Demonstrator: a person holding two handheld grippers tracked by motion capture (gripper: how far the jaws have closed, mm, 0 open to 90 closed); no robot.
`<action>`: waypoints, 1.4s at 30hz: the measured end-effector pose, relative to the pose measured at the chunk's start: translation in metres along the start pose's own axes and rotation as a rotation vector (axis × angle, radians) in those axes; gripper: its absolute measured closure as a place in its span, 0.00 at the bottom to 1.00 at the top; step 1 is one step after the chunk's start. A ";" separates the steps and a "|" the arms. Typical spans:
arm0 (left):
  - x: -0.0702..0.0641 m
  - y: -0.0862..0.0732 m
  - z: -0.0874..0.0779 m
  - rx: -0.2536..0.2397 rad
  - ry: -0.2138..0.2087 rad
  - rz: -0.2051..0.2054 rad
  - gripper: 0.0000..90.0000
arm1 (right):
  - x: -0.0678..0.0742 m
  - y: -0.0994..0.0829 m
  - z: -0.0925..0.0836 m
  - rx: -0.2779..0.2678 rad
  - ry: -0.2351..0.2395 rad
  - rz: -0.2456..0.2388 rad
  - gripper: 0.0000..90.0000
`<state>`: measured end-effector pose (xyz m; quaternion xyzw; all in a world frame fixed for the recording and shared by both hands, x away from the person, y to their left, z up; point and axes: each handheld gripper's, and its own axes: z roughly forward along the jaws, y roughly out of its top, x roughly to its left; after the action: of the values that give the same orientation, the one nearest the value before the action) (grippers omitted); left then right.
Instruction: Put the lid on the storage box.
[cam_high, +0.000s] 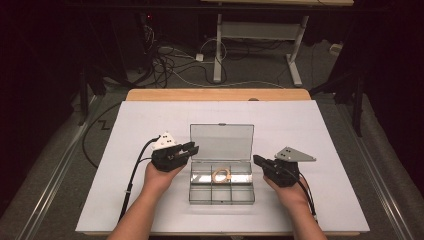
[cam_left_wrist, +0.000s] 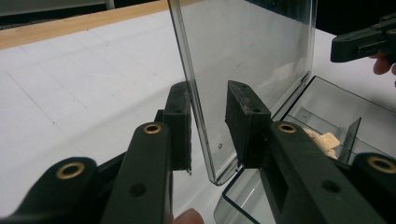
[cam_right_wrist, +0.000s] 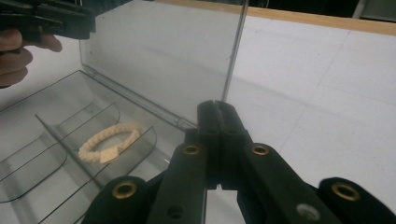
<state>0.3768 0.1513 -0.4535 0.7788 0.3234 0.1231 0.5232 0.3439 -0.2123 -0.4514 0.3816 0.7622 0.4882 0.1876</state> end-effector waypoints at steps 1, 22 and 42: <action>-0.001 0.000 -0.001 -0.004 0.000 0.004 0.77 | 0.001 0.000 0.000 -0.001 0.001 -0.003 1.00; -0.017 -0.005 -0.013 -0.024 -0.009 0.053 0.77 | 0.016 0.002 0.001 -0.007 0.050 -0.033 1.00; -0.028 -0.014 -0.021 -0.016 -0.012 0.078 0.72 | 0.025 0.004 -0.004 -0.018 0.058 -0.043 1.00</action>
<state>0.3393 0.1519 -0.4531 0.7874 0.2887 0.1413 0.5261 0.3266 -0.1943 -0.4433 0.3491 0.7710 0.5015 0.1794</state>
